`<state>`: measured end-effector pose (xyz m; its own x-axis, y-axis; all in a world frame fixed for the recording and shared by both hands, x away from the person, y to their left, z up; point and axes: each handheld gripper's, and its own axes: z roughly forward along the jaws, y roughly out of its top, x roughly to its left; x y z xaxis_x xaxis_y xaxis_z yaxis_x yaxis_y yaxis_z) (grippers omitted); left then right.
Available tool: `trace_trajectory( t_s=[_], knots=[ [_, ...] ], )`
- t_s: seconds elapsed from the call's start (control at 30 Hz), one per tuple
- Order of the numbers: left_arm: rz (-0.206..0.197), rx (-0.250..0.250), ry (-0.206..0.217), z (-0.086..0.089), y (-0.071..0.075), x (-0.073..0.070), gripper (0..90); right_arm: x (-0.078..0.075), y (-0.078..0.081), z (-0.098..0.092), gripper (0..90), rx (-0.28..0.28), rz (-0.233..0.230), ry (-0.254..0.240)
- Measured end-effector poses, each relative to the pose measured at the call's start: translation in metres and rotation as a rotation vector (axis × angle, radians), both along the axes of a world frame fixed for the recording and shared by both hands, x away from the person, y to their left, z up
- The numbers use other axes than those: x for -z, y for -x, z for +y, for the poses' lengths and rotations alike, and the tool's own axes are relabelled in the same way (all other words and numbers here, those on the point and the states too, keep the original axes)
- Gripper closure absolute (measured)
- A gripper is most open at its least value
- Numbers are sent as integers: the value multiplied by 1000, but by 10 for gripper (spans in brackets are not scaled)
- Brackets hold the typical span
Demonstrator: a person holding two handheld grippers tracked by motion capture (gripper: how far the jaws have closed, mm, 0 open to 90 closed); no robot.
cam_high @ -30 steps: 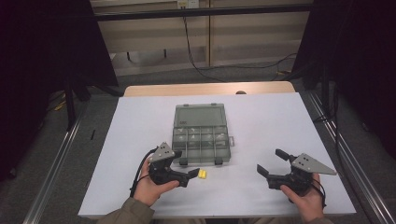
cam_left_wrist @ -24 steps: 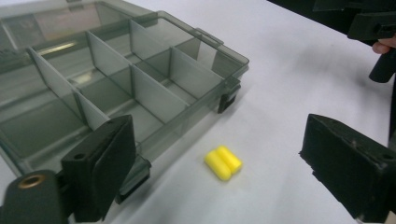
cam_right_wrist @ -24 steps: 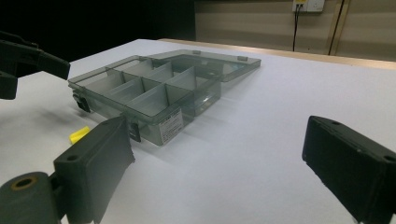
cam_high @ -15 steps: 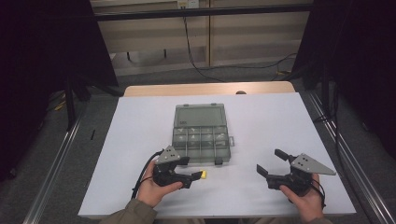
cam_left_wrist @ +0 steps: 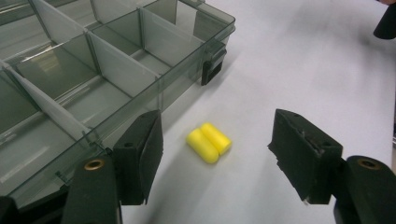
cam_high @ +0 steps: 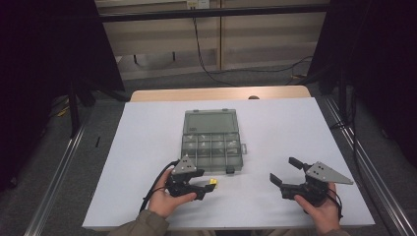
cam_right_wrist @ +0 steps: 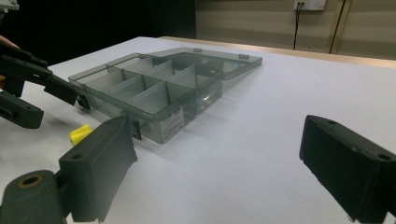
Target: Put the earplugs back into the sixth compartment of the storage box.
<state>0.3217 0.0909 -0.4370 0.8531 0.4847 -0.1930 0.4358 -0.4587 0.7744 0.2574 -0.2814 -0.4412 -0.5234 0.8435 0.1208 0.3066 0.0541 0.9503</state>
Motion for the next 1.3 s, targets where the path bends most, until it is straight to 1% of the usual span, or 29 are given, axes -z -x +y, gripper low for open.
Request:
trace_trajectory(
  t_s=[0.1,0.13,0.2,0.27,0.3,0.33,0.4,0.47,0.53,0.6,0.67,0.73,0.77,0.83,0.87,1.0,1.1,1.17,1.3],
  knots=[
    [13,-14,-8,-1,0,2,358,0,0,0,97,0,0,-1],
    [15,-16,-3,-1,-1,3,371,0,0,0,97,0,0,-2],
    [25,-41,-1,-1,-1,3,390,0,0,0,97,0,-2,-2],
    [35,-55,5,0,-2,4,416,0,0,0,97,1,-1,-5],
    [28,-71,6,0,-1,4,432,-1,0,0,97,2,-2,-5],
    [20,-75,5,1,-2,4,463,-1,0,0,97,1,-2,-5],
    [19,-85,-3,0,-2,6,503,-1,0,0,97,1,-4,-4],
    [14,-82,-12,-1,-2,8,550,0,0,0,97,1,-2,-3],
    [28,-78,-9,-3,-3,9,588,-1,0,0,99,0,-2,-3],
    [21,-79,-10,-4,-3,9,625,-1,0,0,99,2,-5,-2],
    [24,-77,-9,-6,-4,10,641,0,0,0,103,1,-3,-1],
    [16,-77,-26,-7,-5,11,673,0,0,1,104,0,-1,-2],
    [18,-79,-26,-7,-5,11,686,0,0,1,104,0,-2,-2],
    [19,-82,-35,-8,-6,11,691,-1,0,1,104,-1,-4,-3],
    [22,-88,-32,-9,-5,11,696,-1,0,1,104,0,-5,-2],
    [46,-100,-36,-10,-7,13,705,-1,0,0,104,0,-5,-2],
    [47,-112,-52,-11,-8,14,719,-1,0,0,104,-1,-5,1],
    [66,-117,-36,-11,-8,15,739,-1,0,0,104,0,-8,2],
    [83,-128,-30,-12,-7,16,766,-1,0,0,104,-1,-7,4]
  ],
)
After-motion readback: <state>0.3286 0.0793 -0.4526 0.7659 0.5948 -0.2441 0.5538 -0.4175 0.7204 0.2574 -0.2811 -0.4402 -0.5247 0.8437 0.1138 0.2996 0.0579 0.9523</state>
